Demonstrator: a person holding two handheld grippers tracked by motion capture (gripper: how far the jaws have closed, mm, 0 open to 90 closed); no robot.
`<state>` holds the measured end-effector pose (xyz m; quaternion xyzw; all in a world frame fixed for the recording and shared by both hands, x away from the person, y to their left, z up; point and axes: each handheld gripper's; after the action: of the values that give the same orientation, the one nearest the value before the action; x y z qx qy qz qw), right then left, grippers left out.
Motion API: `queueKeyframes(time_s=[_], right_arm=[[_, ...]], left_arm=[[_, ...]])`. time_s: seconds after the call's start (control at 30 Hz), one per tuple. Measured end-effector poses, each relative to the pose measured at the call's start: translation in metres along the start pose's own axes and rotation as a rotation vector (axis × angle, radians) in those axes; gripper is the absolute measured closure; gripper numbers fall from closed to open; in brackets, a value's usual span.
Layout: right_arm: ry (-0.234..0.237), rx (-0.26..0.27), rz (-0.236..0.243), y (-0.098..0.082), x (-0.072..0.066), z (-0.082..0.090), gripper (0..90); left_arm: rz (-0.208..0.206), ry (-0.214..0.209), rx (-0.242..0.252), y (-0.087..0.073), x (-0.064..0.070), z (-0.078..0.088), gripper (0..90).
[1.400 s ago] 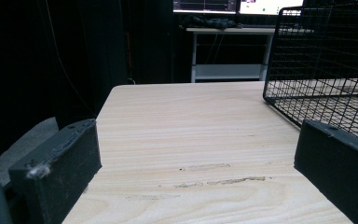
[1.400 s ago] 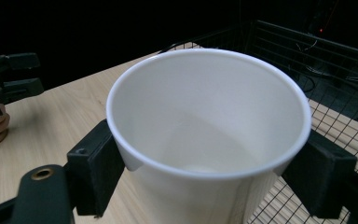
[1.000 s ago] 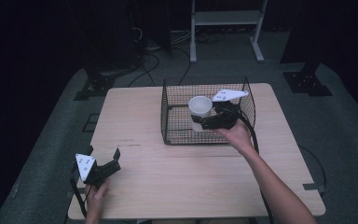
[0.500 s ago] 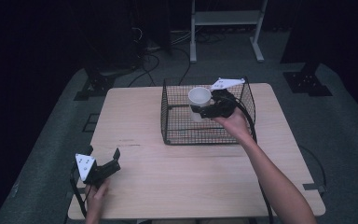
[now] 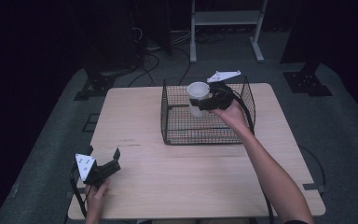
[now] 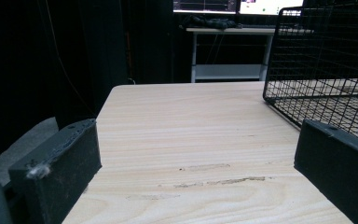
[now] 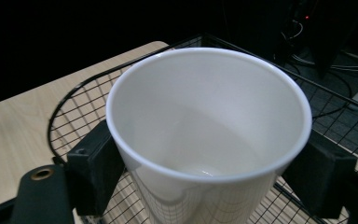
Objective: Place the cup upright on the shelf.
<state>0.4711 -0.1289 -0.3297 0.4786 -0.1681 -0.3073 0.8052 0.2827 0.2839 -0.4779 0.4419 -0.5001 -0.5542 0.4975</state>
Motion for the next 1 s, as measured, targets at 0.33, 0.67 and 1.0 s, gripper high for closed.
queueKeyframes(time_s=[0.33,0.67,1.0], right_arm=[[0.037,-0.027,-0.045,-0.011,0.022,-0.015,19.5],[0.075,-0.054,-0.025,-0.006,0.032,-0.026,19.6],[0.107,-0.100,-0.035,-0.011,0.045,-0.043,19.5]], left_arm=[[-0.001,0.001,0.000,0.000,0.000,0.000,0.0],[0.004,0.003,-0.001,0.000,0.000,0.000,0.0],[0.012,0.003,-0.002,0.000,-0.001,-0.001,0.0]])
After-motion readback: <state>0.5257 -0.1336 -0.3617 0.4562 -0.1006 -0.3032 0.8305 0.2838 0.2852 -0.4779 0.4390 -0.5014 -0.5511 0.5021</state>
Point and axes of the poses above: each handheld gripper's, and its own axes: z roughly backward along the jaws, y roughly out of its top, x roughly to its right, and after that the axes turned 1 degree about y, right-handed
